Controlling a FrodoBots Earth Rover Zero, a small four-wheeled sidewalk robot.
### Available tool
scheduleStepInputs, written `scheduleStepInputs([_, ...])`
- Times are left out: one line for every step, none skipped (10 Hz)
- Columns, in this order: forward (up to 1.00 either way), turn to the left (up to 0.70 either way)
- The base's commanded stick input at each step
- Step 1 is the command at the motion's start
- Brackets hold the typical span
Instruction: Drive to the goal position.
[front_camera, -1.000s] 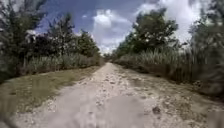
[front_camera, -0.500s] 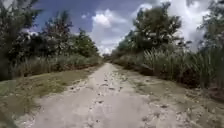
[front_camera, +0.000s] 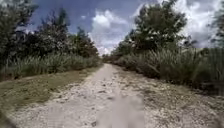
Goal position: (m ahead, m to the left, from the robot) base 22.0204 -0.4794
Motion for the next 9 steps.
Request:
scheduleStepInputs([0.84,0.00])
scheduleStepInputs([0.84,0.00])
scheduleStepInputs([0.84,0.00])
scheduleStepInputs([0.84,0.00])
scheduleStepInputs([0.84,0.00])
scheduleStepInputs([0.84,0.00])
scheduleStepInputs([0.84,0.00])
scheduleStepInputs([0.84,0.00])
scheduleStepInputs([0.84,0.00])
